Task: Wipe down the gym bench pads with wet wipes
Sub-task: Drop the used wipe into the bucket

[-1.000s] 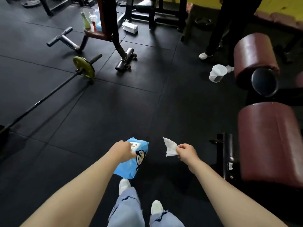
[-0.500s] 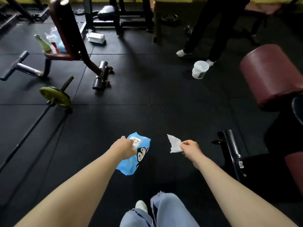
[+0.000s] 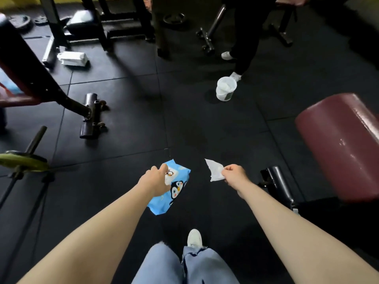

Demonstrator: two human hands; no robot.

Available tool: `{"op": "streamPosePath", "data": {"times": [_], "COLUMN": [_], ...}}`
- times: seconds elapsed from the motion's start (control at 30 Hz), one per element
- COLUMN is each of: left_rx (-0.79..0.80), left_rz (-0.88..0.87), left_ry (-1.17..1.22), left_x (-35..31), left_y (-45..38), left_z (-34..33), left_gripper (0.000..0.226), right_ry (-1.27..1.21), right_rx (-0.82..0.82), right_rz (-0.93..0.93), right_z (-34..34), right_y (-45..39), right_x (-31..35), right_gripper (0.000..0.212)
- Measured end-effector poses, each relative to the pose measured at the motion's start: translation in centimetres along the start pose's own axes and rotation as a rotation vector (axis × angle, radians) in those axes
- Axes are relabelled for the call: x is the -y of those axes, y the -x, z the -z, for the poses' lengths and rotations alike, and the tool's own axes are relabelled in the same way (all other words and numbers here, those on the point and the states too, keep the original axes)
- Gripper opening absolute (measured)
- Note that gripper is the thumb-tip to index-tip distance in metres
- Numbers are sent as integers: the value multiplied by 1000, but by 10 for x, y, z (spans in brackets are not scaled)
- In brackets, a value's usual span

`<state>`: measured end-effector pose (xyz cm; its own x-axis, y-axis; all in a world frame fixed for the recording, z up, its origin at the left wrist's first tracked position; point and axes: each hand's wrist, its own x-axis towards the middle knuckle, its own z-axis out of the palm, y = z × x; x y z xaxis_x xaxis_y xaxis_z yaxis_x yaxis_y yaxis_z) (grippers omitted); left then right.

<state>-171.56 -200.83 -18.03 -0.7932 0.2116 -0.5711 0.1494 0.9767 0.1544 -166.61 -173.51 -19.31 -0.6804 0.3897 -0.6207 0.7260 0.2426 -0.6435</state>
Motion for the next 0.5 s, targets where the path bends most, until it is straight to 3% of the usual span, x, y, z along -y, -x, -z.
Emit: {"op": "streamPosePath", "data": {"times": [0.5], "left_rx": [54], "left_rz": [-146], "left_ry": [-123], "left_x": [-26], "left_y": [-252], "left_z": [168], "left_gripper": [65], "right_ry": [-64], "right_rx": [-182], "right_rz": [-115], "right_z": [27], "right_y": [-176], "right_x": [141], "right_gripper": [10]}}
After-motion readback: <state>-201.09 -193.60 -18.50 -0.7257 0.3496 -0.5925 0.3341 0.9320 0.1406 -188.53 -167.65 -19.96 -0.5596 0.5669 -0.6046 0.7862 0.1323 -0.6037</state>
